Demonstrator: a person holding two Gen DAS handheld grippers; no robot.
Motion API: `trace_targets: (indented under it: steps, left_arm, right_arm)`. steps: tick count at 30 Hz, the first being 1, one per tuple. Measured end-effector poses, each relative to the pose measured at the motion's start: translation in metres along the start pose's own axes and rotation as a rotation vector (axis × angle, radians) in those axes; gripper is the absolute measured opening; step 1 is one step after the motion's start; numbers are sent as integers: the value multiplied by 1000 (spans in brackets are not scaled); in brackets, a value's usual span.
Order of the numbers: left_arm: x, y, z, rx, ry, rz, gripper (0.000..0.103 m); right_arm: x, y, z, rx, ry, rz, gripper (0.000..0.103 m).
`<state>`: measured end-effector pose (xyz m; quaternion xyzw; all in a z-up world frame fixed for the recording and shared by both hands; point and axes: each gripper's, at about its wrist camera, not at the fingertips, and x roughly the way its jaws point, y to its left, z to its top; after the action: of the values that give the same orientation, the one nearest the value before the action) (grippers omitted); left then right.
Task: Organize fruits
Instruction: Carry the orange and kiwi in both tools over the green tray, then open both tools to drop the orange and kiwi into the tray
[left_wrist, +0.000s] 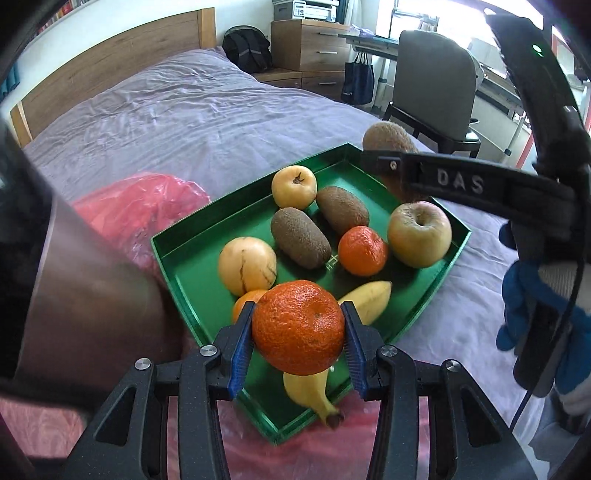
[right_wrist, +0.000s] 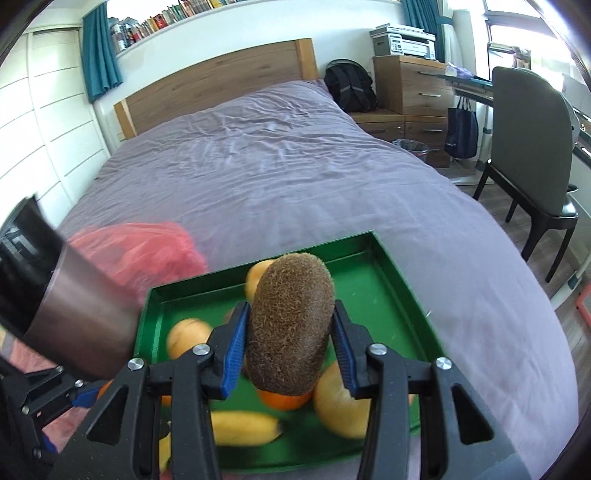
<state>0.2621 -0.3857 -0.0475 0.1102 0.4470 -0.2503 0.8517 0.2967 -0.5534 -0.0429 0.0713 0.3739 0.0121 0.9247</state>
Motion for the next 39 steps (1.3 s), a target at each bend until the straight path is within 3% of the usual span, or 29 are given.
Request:
trace_targets:
  steps: [8, 18, 26, 27, 29, 39]
  left_arm:
    - [33, -6, 5, -4, 26, 19, 39]
    - [37, -22, 4, 67, 17, 51, 40]
    - [35, -23, 5, 81, 25, 76, 44]
    - [34, -22, 5, 76, 26, 76, 50]
    - [30, -20, 5, 66, 19, 74, 57]
    - [-15, -14, 0, 27, -24, 43, 69]
  right_arm:
    - [52, -35, 16, -7, 82, -107, 54]
    - [86, -49, 0, 2, 189, -114, 54]
    - [82, -51, -5, 8, 204, -114, 56]
    - [80, -50, -5, 6, 203, -119, 58]
    - [72, -50, -5, 7, 190, -125, 75]
    - [14, -39, -6, 1, 130, -120, 85]
